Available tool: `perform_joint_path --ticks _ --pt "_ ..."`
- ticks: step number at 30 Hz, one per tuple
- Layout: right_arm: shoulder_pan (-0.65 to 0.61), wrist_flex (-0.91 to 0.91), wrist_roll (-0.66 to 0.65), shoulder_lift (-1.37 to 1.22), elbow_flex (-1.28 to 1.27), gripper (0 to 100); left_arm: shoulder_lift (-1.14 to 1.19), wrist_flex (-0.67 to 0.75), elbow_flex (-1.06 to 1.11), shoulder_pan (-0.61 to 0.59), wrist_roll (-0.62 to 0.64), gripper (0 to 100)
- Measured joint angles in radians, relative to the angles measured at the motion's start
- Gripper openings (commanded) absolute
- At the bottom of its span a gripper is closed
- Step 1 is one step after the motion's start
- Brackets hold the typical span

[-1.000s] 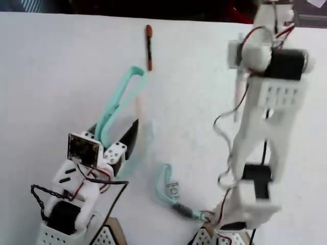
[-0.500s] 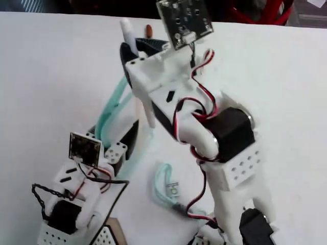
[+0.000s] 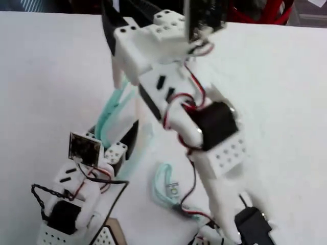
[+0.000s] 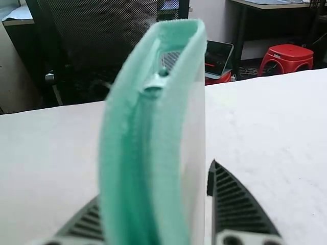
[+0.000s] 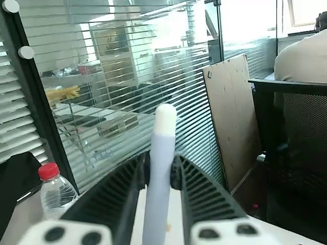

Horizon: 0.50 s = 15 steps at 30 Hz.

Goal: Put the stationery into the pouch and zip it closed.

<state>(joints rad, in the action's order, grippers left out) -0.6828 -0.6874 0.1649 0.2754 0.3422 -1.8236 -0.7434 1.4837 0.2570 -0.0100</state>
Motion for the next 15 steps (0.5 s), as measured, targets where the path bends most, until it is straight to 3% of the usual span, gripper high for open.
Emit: perform_joint_path --ticks 8,15 --pt "0.052 0.249 -0.046 -0.003 -0.270 1.7 0.000 0.000 0.000 0.000 -0.002 20" --pt "0.094 0.273 -0.052 0.101 -0.466 1.7 0.000 0.014 0.008 0.008 -0.002 20"
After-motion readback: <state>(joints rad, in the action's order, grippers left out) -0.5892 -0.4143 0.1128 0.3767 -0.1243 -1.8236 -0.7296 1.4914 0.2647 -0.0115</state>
